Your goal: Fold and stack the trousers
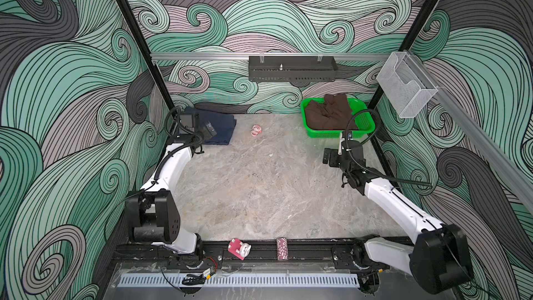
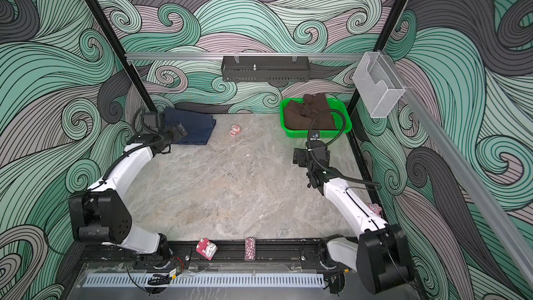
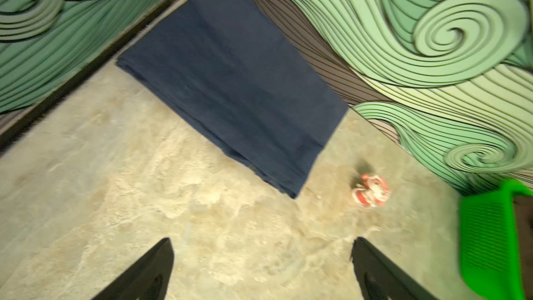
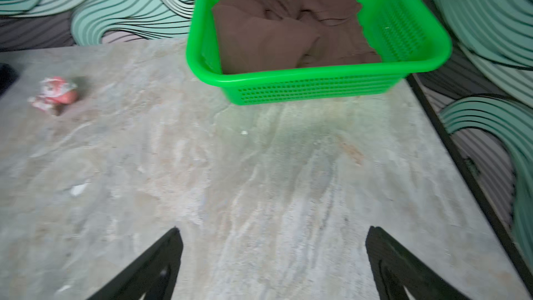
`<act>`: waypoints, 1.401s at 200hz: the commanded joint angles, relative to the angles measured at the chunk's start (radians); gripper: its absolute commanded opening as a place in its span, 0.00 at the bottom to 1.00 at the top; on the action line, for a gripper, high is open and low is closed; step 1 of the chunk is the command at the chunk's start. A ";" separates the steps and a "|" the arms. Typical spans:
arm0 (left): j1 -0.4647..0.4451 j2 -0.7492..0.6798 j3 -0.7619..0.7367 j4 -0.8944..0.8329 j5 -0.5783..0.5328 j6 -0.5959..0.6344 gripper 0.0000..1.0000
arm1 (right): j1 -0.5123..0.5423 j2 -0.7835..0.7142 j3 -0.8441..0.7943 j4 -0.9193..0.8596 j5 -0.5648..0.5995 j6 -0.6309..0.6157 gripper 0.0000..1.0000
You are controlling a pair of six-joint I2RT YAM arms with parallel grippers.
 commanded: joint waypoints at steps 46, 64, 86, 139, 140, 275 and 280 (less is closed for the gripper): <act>-0.005 -0.372 -0.521 0.302 -0.366 0.255 0.99 | -0.167 -0.363 -0.436 0.310 0.095 -0.086 1.00; -0.002 -0.442 -0.594 0.320 -0.418 0.329 0.99 | -0.184 -0.399 -0.515 0.376 0.081 -0.069 1.00; 0.015 -0.508 -0.712 0.407 -0.422 0.361 0.99 | -0.205 -0.370 -0.558 0.492 0.058 -0.041 1.00; 0.069 -0.433 -0.812 0.635 -0.362 0.284 0.99 | -0.225 -0.133 -0.505 0.649 0.030 0.008 1.00; 0.070 -0.430 -0.810 0.634 -0.360 0.284 0.98 | -0.225 -0.127 -0.502 0.650 0.028 0.008 1.00; 0.094 -0.062 -0.683 0.940 -0.072 0.388 0.99 | -0.191 0.397 -0.324 0.964 -0.110 -0.115 1.00; 0.092 -0.062 -0.691 0.954 -0.035 0.408 0.99 | -0.190 0.411 -0.332 1.008 -0.107 -0.117 1.00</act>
